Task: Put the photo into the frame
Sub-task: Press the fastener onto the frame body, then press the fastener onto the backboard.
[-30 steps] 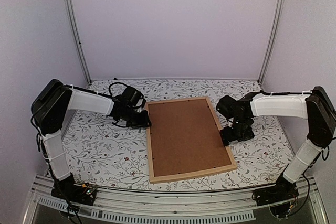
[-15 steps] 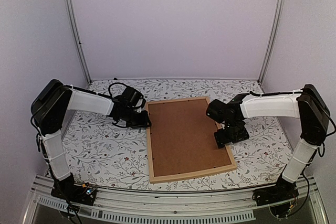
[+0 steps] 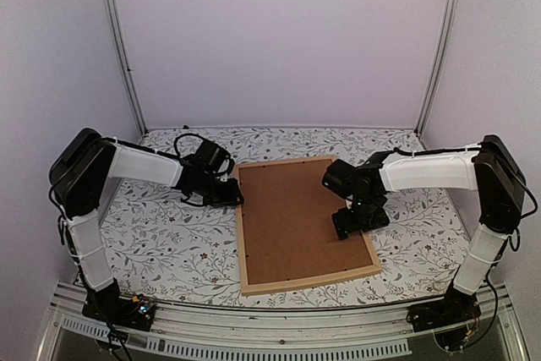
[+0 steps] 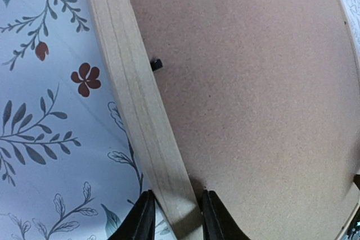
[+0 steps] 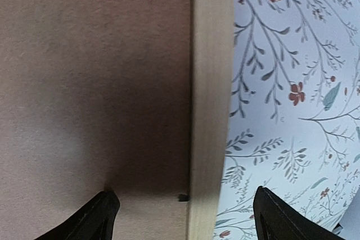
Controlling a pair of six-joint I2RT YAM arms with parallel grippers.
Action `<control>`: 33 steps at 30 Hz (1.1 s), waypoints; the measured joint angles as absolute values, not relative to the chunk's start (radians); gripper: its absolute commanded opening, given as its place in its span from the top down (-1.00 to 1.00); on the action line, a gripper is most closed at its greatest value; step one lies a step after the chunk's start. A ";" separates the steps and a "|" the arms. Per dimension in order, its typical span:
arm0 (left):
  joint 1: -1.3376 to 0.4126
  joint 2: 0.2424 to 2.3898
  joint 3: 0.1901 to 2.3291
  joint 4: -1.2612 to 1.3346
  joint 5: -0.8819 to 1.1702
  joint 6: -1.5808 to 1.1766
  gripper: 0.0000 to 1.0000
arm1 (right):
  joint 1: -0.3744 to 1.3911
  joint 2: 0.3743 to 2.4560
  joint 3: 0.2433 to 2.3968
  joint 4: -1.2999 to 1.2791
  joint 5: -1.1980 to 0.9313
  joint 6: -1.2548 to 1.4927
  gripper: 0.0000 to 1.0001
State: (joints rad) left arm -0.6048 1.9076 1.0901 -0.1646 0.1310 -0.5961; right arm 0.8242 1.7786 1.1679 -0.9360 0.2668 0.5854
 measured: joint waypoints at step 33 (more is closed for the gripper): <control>-0.605 1.906 1.089 -0.171 0.142 -0.587 0.32 | 0.439 1.818 1.235 -0.627 0.046 0.363 -0.64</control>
State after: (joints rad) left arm -0.6048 1.9060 1.0893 -0.1715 0.1425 -0.5873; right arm 0.4393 1.8179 1.2346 -0.6266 0.0463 0.3626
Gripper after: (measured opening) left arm 0.339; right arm 0.823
